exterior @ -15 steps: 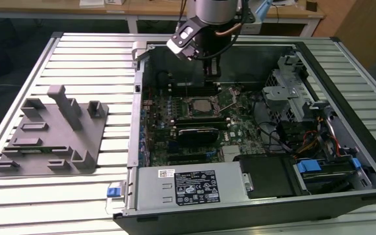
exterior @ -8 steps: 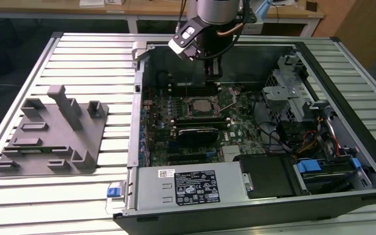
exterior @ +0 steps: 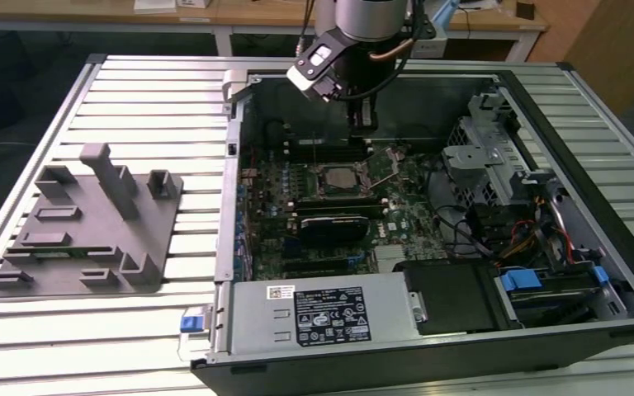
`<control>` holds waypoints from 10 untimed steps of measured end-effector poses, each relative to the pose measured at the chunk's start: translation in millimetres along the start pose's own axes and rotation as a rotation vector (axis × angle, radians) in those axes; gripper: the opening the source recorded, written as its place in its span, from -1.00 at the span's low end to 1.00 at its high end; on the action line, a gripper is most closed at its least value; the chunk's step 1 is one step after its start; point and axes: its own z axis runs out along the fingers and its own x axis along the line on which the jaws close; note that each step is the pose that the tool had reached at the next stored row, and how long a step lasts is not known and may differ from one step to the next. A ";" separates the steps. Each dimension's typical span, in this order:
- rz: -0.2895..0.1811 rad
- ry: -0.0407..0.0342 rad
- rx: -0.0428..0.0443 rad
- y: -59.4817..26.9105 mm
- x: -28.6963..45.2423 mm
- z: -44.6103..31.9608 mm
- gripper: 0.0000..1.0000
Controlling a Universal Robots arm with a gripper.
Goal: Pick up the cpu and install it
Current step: 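Close the cpu cover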
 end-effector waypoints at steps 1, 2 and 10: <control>0.000 0.0001 -0.0001 0.5 0.0 0.1 -0.79; 0.000 0.0000 0.0000 3.4 0.1 0.2 -0.79; 0.000 0.0000 0.0000 7.7 0.2 0.4 -0.79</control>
